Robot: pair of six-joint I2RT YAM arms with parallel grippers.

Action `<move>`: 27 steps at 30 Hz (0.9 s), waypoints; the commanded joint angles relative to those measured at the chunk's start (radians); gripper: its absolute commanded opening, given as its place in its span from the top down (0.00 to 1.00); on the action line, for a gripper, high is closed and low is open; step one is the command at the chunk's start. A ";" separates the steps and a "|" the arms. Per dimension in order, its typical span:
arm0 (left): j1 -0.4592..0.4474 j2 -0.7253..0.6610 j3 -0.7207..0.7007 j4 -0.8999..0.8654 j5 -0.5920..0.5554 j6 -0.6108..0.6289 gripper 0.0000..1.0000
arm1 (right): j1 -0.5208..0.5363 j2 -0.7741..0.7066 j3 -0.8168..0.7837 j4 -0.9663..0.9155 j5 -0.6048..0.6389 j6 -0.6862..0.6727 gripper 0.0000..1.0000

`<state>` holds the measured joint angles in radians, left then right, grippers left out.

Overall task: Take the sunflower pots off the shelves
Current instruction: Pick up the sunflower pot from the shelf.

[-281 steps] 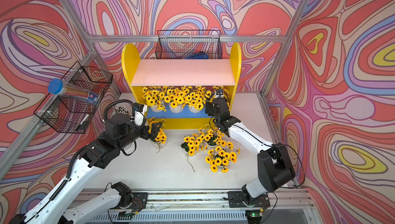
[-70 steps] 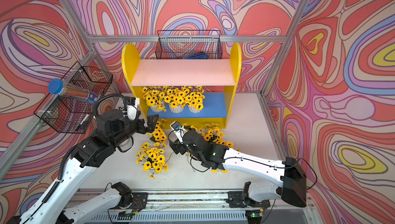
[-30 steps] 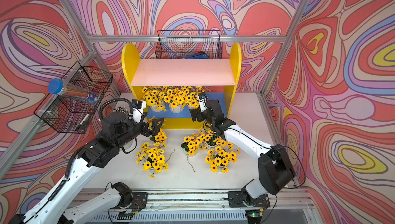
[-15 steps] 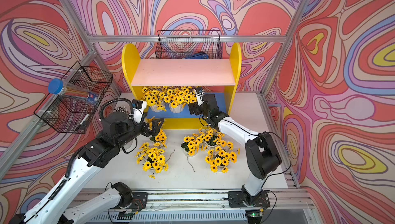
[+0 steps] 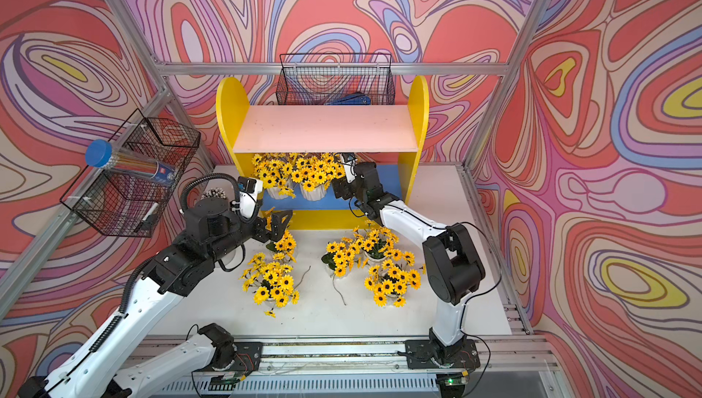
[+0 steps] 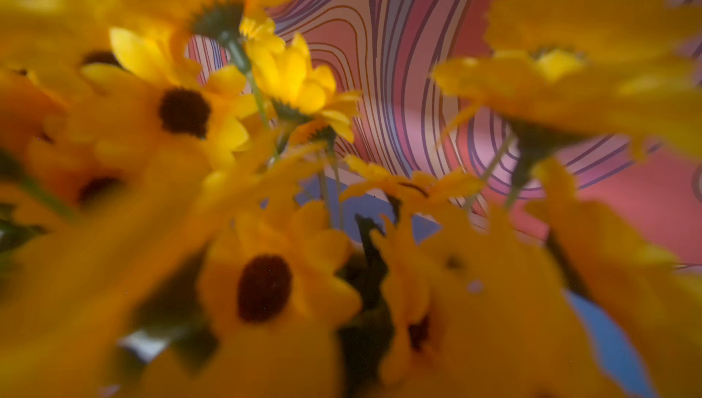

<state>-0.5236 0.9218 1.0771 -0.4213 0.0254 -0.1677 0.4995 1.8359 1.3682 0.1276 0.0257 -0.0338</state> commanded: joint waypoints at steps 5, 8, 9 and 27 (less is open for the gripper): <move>0.008 0.003 -0.008 0.016 -0.013 0.019 0.00 | -0.002 0.017 0.006 0.033 -0.024 -0.011 0.24; 0.007 0.002 -0.010 0.016 -0.019 0.020 0.00 | -0.001 0.006 0.002 0.042 -0.029 -0.011 0.31; 0.008 0.001 -0.010 0.016 -0.018 0.020 0.00 | -0.001 -0.001 -0.002 0.045 -0.026 -0.012 0.33; 0.009 0.020 -0.009 0.016 -0.009 0.017 0.00 | -0.001 -0.239 -0.144 0.101 0.051 -0.034 0.41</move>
<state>-0.5224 0.9398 1.0763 -0.4213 0.0181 -0.1604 0.4988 1.6676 1.2175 0.1566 0.0578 -0.0540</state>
